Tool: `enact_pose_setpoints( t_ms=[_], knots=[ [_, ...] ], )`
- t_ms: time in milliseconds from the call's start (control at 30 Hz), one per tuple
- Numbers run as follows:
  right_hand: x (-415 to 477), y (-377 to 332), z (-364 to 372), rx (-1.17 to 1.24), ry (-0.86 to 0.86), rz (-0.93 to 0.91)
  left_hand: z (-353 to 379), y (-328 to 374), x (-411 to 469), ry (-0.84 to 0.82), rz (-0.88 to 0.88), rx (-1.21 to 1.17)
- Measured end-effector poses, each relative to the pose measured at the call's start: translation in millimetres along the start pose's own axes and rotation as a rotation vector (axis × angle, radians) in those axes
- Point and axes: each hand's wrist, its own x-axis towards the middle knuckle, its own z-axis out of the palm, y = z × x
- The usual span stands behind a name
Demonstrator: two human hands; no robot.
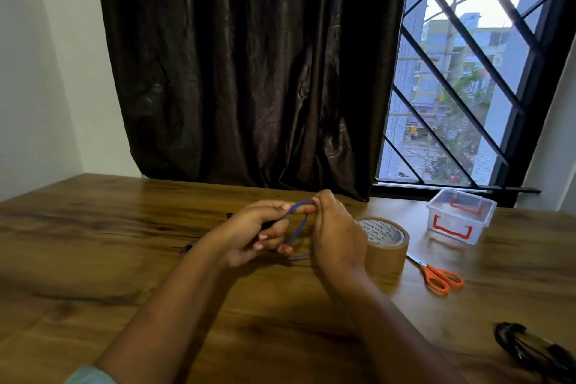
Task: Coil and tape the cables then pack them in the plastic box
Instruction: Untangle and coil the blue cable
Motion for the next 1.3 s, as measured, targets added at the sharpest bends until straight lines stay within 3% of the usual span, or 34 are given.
enact_pose_setpoints(
  t_ms=[100, 267, 400, 467, 533, 633, 700, 767, 867, 1000, 1167, 1300],
  knots=[
    [0, 2, 3, 0.025, -0.075, 0.039, 5, 3, 2, 0.019, 0.139, -0.144],
    [-10, -5, 17, -0.074, -0.321, -0.099, 1, -1, 15, 0.404, 0.456, -0.279],
    [-16, -13, 19, -0.016, -0.477, -0.216, -25, -1, 15, 0.700, 0.606, -0.067],
    [-15, -13, 16, 0.013, -0.498, -0.244, -37, -3, 12, 0.841, 0.597, 0.197],
    [-13, -12, 11, -0.017, -0.452, -0.269, -42, -8, 10, 0.882, 0.552, 0.506],
    [-6, -11, 6, -0.081, -0.328, -0.307, -41, -20, 11, 0.809, 0.469, 0.997],
    [-1, -9, 2, -0.033, -0.222, -0.311, -35, -22, 12, 0.647, 0.375, 1.124],
    [2, -4, -2, 0.114, -0.095, -0.264, -27, -22, 14, 0.462, 0.251, 0.981],
    [6, 4, 0, 0.284, 0.001, -0.147, -12, -16, 12, 0.233, 0.103, 0.482],
    [11, 8, 3, 0.575, 0.058, 0.026, -3, -5, 3, 0.014, -0.006, 0.166],
    [12, 7, 6, 0.662, 0.026, 0.107, -5, 6, -7, -0.104, -0.057, -0.026],
    [10, 8, 10, 0.640, -0.078, 0.150, -3, 4, -5, -0.085, 0.095, -0.171]
  ],
)
